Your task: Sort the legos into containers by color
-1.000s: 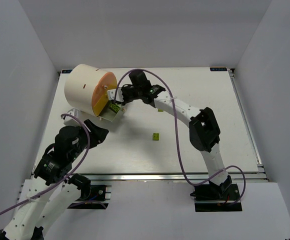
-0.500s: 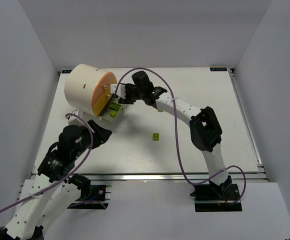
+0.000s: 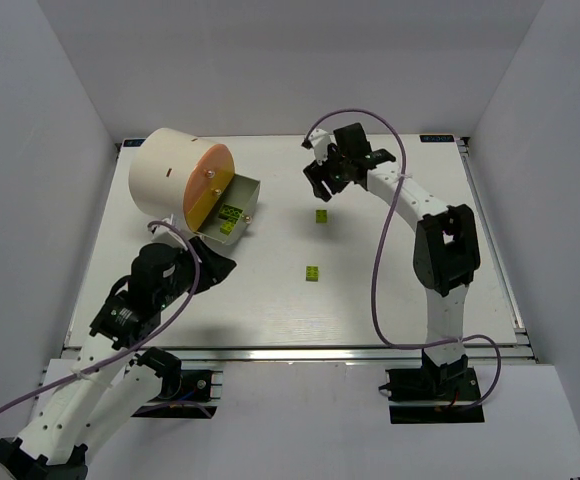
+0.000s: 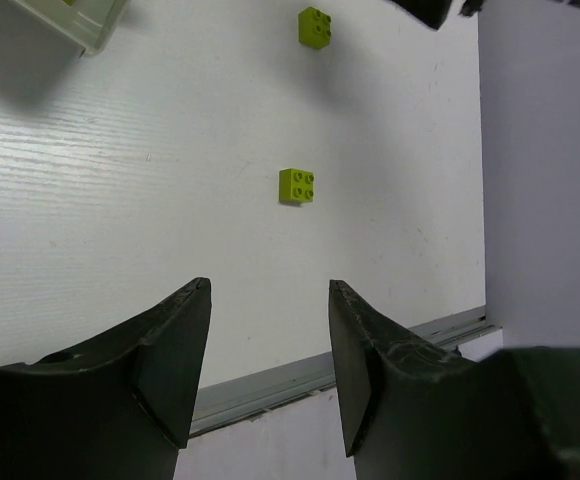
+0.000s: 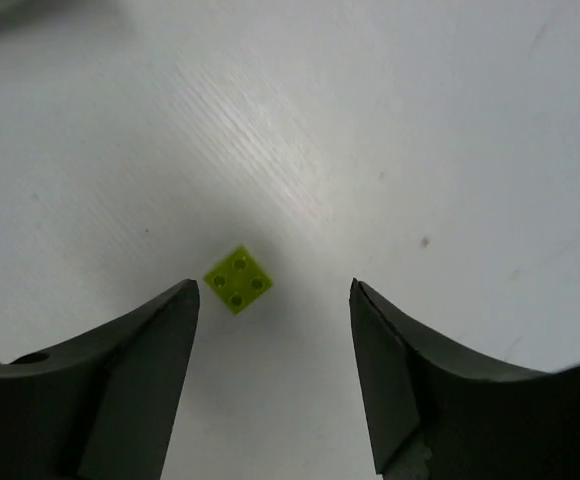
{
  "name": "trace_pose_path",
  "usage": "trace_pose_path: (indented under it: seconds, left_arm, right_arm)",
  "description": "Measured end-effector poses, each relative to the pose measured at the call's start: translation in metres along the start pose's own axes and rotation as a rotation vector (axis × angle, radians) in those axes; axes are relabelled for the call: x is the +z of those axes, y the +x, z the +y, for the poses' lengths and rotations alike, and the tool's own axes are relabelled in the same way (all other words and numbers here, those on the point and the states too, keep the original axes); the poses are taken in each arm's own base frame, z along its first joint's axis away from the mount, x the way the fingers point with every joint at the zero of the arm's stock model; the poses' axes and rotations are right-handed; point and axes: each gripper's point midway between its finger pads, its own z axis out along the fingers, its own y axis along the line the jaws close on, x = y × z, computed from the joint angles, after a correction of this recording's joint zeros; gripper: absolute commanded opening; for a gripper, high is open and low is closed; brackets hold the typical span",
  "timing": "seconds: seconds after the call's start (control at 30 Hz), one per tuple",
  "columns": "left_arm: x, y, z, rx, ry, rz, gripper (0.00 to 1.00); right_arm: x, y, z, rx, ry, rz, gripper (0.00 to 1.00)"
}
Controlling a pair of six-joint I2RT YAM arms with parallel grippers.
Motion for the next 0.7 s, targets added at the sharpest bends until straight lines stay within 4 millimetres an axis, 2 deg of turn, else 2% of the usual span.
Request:
trace_pose_path:
  seconds: [0.07,0.13,0.23,0.33,0.47,0.7]
  left_arm:
    - [0.003,0.000,-0.002,0.000,0.007,0.007,0.60]
    - [0.005,0.001,-0.003,0.000,0.010,0.015,0.60]
    - [0.008,0.002,-0.004,-0.001,0.014,0.023,0.60]
    - [0.008,0.001,-0.007,-0.007,0.030,0.020,0.60]
    - [0.009,0.004,-0.008,-0.013,0.037,0.025,0.60]
    - [0.010,0.004,-0.007,-0.023,0.034,0.030,0.60]
  right_arm:
    - [0.010,0.032,-0.001,0.114,-0.002,0.096,0.76]
    - [0.018,0.058,0.008,0.227,-0.024,0.175,0.77]
    - [0.022,0.083,0.026,0.391,-0.038,0.260,0.79]
    - [0.024,0.088,0.034,0.504,-0.022,0.289,0.79]
    - [0.030,0.091,0.031,0.588,0.034,0.296,0.78]
    - [0.053,0.111,0.026,0.648,0.110,0.341,0.72]
